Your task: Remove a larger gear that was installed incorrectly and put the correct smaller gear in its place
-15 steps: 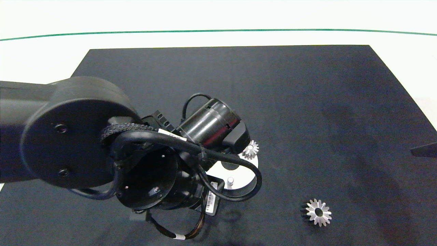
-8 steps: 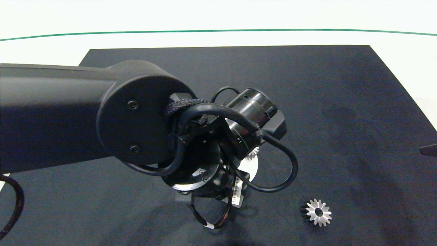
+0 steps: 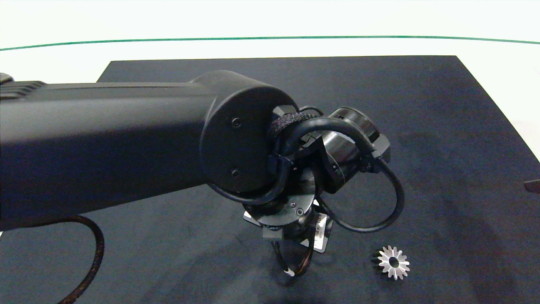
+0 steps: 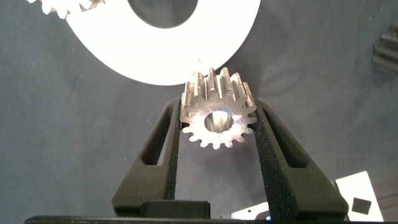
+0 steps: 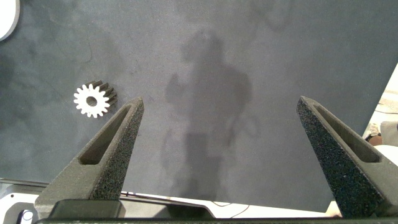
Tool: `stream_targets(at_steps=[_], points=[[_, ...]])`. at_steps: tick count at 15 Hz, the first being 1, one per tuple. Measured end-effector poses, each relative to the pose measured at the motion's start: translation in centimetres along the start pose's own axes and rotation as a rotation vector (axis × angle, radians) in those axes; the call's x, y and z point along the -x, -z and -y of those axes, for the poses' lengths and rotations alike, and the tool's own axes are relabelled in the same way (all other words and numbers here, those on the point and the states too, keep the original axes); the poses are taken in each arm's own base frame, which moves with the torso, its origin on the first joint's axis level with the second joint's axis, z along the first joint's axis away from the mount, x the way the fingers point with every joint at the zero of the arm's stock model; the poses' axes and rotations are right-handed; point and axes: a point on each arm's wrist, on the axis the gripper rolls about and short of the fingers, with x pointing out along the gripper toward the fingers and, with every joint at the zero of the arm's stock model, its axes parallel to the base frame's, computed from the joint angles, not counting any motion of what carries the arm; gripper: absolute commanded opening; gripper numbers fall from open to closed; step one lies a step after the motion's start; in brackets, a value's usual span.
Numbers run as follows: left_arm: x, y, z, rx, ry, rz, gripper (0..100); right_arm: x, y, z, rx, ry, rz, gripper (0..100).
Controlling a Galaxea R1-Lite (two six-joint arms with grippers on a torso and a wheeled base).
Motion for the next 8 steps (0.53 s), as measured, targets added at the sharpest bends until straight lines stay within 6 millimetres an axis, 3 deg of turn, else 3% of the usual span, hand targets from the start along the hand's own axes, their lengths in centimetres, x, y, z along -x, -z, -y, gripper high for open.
stream_targets(at_steps=[8], points=[[-1.6, -0.5, -0.1, -0.013, -0.036, -0.025, 13, 0.0, 0.0, 0.0, 0.002, -0.009, 0.0, 100]])
